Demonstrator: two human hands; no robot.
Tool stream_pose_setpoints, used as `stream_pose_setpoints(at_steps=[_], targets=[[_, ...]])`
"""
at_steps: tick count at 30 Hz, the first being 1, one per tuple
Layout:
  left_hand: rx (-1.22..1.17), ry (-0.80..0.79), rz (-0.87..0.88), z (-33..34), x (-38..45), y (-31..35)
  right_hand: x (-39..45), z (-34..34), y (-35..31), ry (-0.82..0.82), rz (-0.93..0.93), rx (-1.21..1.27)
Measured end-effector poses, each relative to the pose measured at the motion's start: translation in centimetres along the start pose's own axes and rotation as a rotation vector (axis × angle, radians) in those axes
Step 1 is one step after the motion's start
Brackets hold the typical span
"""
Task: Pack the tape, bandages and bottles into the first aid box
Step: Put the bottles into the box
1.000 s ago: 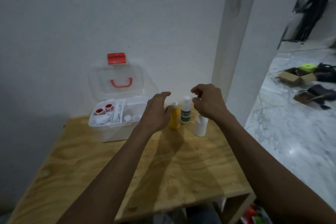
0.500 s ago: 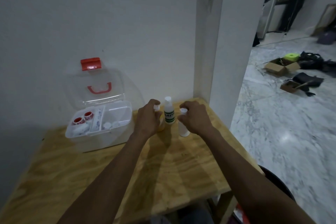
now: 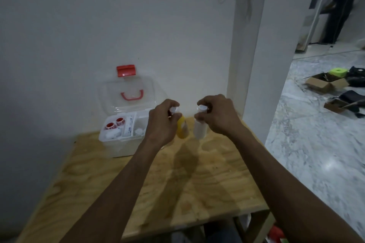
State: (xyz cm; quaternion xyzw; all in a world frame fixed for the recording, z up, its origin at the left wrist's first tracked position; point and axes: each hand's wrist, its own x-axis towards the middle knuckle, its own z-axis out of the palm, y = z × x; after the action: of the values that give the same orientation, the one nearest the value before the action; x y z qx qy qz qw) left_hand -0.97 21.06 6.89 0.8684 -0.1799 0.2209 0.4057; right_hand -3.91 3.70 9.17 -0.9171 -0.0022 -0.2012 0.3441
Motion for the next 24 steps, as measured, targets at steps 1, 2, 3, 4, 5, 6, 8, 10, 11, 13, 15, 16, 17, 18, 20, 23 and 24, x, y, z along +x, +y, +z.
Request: stream_pose_setpoints(at_steps=[1, 2, 3, 4, 5, 6, 8, 10, 11, 13, 15, 16, 17, 18, 20, 23, 24], targets=[[0.006, 0.022, 0.008, -1.2, 0.2, 0.1, 0.3, -0.1, -1.2, 0.008, -0.022, 0.018], [0.013, 0.042, 0.007, -2.4, 0.3, 0.0, 0.6, 0.0, -2.2, 0.019, -0.048, 0.033], [0.022, 0.062, 0.001, -3.7, 0.5, -0.1, 0.9, 0.3, -3.3, 0.028, -0.076, 0.047], [0.032, 0.086, -0.007, -4.8, 0.7, -0.4, 1.3, 0.7, -4.2, 0.035, -0.099, 0.065], [0.045, 0.111, -0.018, -5.9, 1.0, -0.7, 1.7, 1.2, -5.1, 0.037, -0.112, 0.091], [0.056, 0.134, -0.031, -6.9, 1.3, -1.1, 2.1, 1.7, -5.9, 0.037, -0.125, 0.119], [0.080, 0.172, -0.051, -8.5, 2.0, -2.2, 2.9, 3.0, -7.2, 0.029, -0.151, 0.151], [0.115, 0.192, -0.062, -9.4, 2.8, -3.5, 3.7, 4.4, -8.2, 0.017, -0.182, 0.150], [0.126, 0.192, -0.072, -9.6, 3.1, -4.1, 4.1, 5.2, -8.5, 0.009, -0.189, 0.151], [0.135, 0.181, -0.084, -9.6, 3.7, -5.2, 4.9, 6.6, -8.9, -0.011, -0.187, 0.158], [0.134, 0.158, -0.084, -9.2, 4.3, -6.2, 5.8, 8.0, -8.9, -0.044, -0.181, 0.151], [0.133, 0.140, -0.088, -9.0, 4.5, -6.5, 6.1, 8.7, -8.8, -0.065, -0.178, 0.138], [0.136, 0.118, -0.094, -8.6, 4.7, -6.9, 6.5, 9.3, -8.8, -0.084, -0.173, 0.122], [0.146, 0.096, -0.101, -8.2, 5.0, -7.2, 6.8, 9.9, -8.6, -0.103, -0.166, 0.109], [0.174, 0.046, -0.125, -7.3, 5.3, -7.8, 7.2, 10.9, -8.3, -0.143, -0.147, 0.098], [0.211, -0.053, -0.198, -6.2, 5.7, -9.0, 7.4, 12.1, -7.7, -0.215, -0.122, 0.068], [0.226, -0.086, -0.221, -5.8, 5.8, -9.4, 7.5, 12.4, -7.5, -0.237, -0.119, 0.051]])
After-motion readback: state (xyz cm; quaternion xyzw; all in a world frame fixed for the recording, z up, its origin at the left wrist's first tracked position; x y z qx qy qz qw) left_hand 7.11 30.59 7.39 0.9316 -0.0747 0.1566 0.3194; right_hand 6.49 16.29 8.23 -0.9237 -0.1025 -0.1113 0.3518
